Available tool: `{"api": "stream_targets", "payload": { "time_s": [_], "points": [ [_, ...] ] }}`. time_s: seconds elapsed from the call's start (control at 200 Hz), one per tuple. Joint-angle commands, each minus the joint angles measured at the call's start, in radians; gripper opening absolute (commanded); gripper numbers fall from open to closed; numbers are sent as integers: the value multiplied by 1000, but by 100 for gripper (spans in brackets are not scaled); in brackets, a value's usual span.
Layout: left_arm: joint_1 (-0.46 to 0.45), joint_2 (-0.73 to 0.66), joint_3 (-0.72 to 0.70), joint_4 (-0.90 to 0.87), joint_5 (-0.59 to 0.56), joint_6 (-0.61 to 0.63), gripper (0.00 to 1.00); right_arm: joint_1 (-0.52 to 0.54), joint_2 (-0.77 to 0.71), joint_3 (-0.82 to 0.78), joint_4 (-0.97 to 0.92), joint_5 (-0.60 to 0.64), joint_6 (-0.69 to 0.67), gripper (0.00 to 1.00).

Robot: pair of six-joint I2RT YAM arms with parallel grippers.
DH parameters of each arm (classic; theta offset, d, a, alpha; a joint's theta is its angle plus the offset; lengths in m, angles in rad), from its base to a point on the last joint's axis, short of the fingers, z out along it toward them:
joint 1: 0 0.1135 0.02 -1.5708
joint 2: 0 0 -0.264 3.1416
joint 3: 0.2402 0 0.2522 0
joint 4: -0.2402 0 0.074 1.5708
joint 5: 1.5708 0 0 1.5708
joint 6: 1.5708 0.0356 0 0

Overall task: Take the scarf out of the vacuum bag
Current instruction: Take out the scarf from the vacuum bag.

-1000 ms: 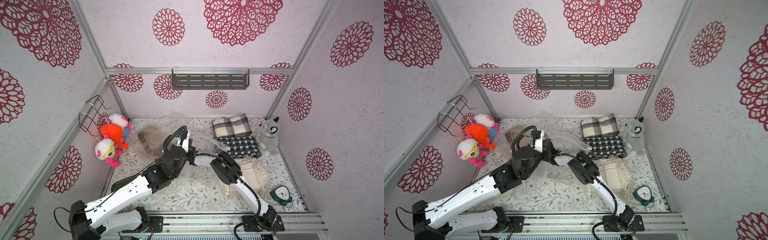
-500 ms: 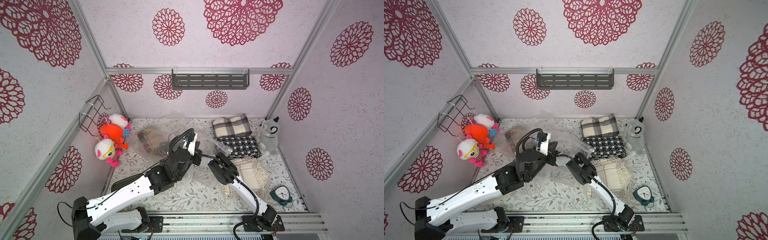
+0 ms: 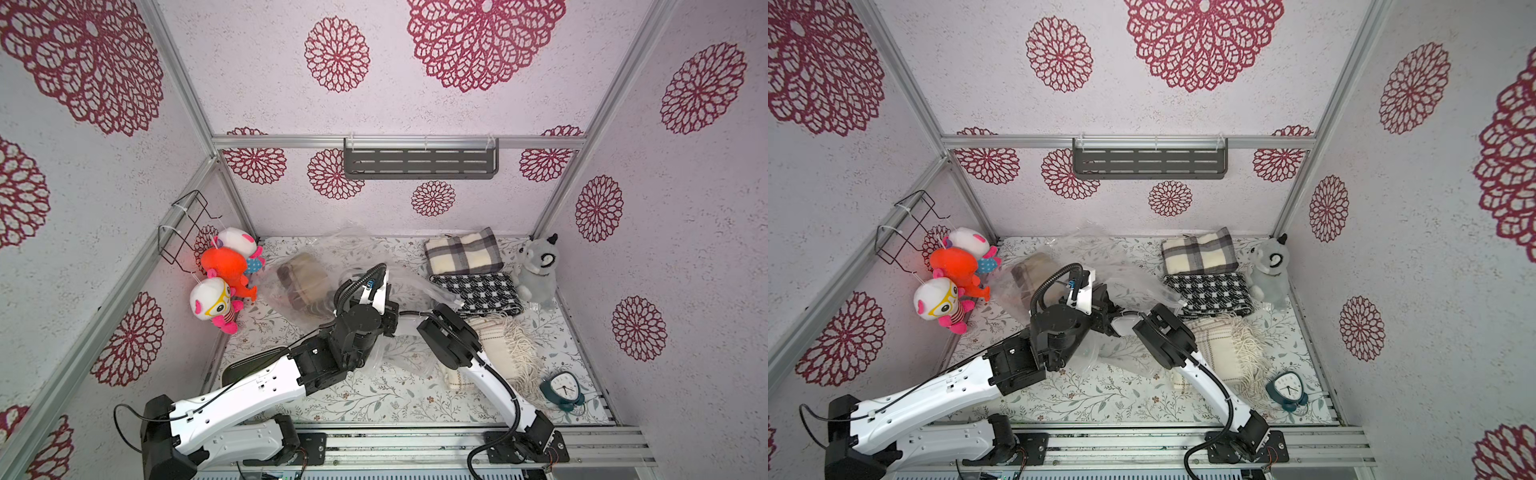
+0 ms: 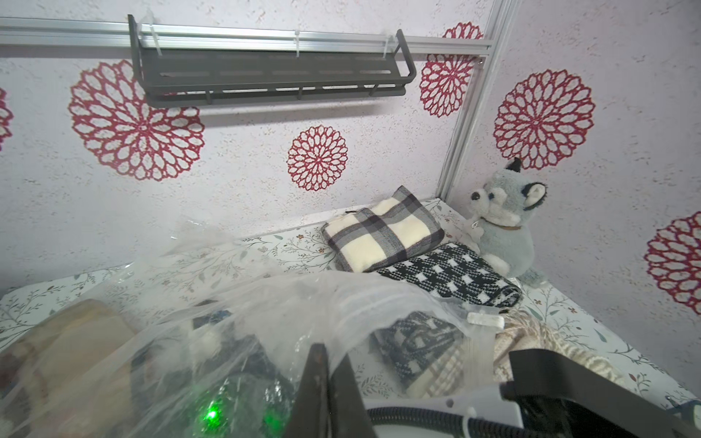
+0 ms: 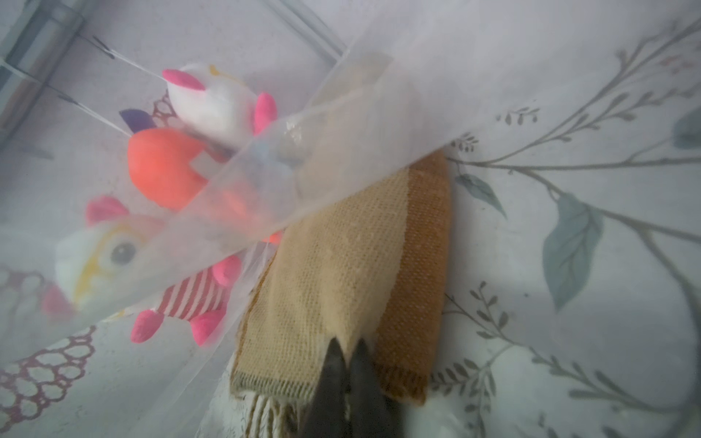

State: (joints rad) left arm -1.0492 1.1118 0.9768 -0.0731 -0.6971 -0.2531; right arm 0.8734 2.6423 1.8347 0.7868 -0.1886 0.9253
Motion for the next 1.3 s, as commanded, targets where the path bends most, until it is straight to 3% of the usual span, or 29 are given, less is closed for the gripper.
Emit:
{"api": "stream_targets", "payload": {
  "time_s": [0.0,0.15,0.34,0.455,0.675,1.296],
  "points": [
    [-5,-45,1,22,-44,21,0,2,-46,-34,0,-13,-29,0],
    [-6,-51,61,-15,23,23,0,5,-79,-93,21,-14,-32,0],
    [23,-1,36,-4,-148,64,0,6,-201,-253,11,-1,-74,0],
    [62,4,-14,26,-96,21,0,5,-238,-295,-4,-3,-91,0],
    [95,32,-10,5,-117,11,0,11,-318,-368,-31,0,-130,0],
    [245,43,-19,11,-24,4,0,21,-467,-536,-87,51,-190,0]
  ]
}}
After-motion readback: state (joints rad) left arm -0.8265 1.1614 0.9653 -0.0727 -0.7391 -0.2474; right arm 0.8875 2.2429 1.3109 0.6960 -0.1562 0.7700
